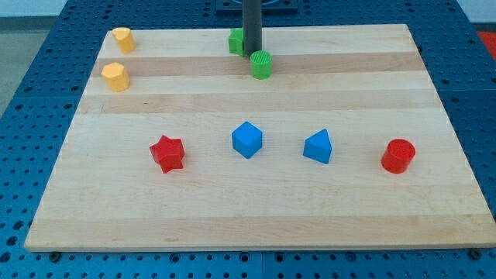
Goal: Move the green star parallel to the right of the yellow heart
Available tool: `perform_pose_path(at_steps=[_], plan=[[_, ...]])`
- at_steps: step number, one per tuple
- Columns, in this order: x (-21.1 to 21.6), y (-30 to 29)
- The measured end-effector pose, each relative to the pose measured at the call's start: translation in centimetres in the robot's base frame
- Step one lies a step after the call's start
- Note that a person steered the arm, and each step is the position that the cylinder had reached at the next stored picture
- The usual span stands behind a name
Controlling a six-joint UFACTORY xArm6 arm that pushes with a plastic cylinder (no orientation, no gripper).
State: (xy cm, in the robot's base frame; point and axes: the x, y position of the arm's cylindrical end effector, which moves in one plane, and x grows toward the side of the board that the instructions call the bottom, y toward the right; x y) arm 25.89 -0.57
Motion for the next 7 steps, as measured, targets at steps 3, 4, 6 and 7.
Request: perform_pose_path(at_steps=[3,4,6,7], plan=[[-3.0,-2.6],[-3.0,-0.7],[-3.0,0.5],[-1.7,0.5]])
